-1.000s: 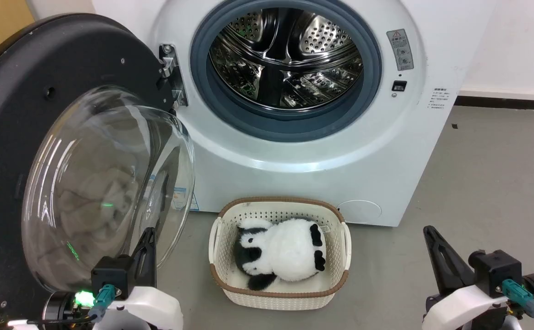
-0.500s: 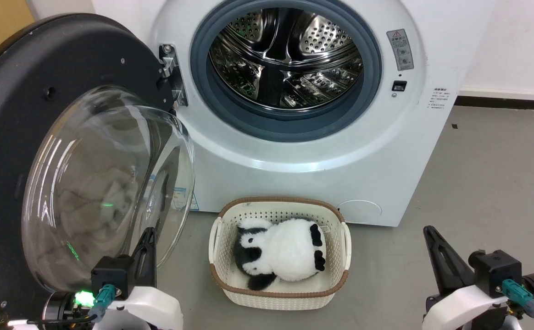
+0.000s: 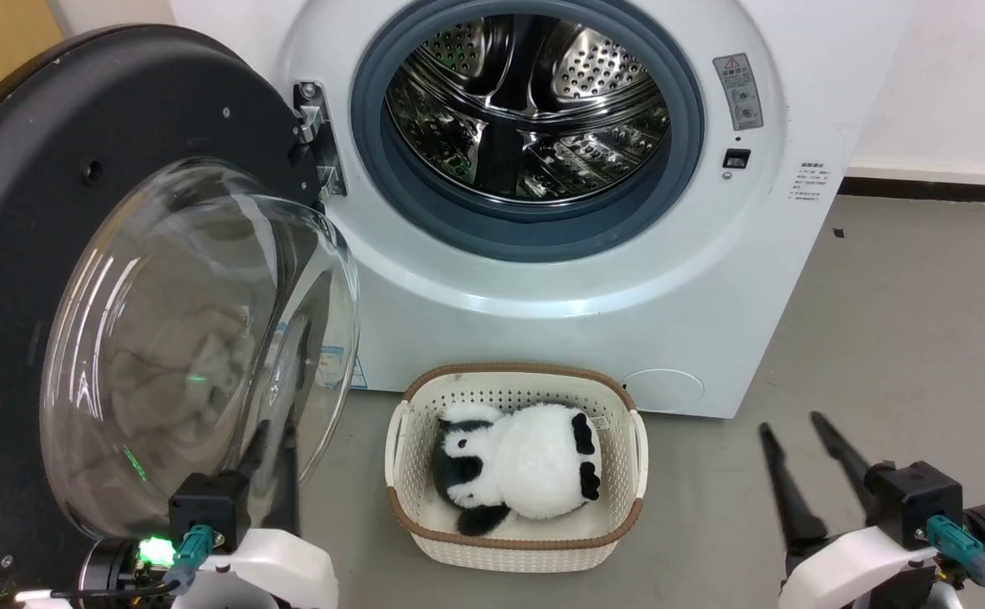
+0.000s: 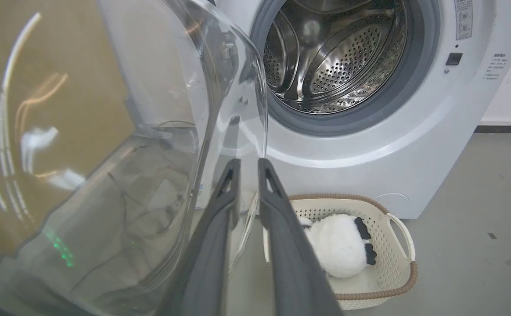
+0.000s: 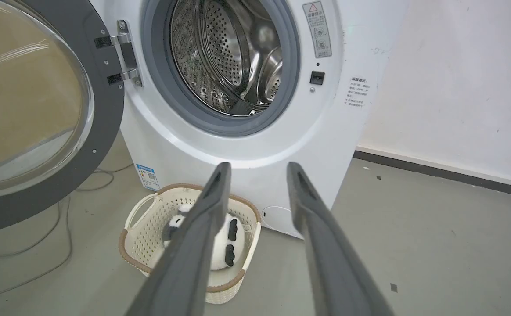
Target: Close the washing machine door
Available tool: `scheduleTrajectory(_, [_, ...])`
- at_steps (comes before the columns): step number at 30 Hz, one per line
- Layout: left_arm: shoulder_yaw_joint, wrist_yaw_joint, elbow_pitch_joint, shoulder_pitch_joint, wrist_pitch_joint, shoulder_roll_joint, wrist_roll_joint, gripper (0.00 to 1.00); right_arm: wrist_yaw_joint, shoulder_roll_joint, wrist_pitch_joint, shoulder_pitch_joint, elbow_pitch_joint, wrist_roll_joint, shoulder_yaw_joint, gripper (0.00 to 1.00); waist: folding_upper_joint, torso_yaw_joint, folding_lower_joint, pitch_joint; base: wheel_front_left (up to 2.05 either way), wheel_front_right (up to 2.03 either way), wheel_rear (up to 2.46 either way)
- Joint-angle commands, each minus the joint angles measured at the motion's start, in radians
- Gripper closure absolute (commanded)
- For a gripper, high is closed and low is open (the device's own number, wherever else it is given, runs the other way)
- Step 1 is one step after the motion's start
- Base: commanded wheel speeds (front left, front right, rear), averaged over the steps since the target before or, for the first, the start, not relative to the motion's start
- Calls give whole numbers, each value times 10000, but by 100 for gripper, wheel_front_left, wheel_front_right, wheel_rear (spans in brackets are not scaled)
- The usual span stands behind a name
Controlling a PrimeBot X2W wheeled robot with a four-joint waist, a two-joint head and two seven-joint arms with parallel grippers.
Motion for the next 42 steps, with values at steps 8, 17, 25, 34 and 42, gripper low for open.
scheduleTrajectory(8, [-84,216,7,-24,-187,0,-45,0,1,2,-189,-3,25,174,-88,0,0,6,0,20,0,0,0])
scheduleTrajectory(17, [-158,299,-101,-221,-374,15,-68,100,1,3,-376,-11,23,357,-192,0,0,87,0,61,0,0,0])
scheduleTrajectory(25, [-168,173,-463,-737,-542,68,-145,100,2,5,-543,-8,6,514,-305,0,0,313,0,109,0,0,0])
scheduleTrajectory(34, [146,-176,-1246,-1726,-772,116,-523,100,2,7,-773,2,15,723,-500,0,0,798,0,166,0,0,0])
scheduleTrajectory(42, [660,-413,-1610,-2483,-939,138,-1222,100,3,8,-940,10,11,896,-670,0,0,1284,0,241,0,0,0])
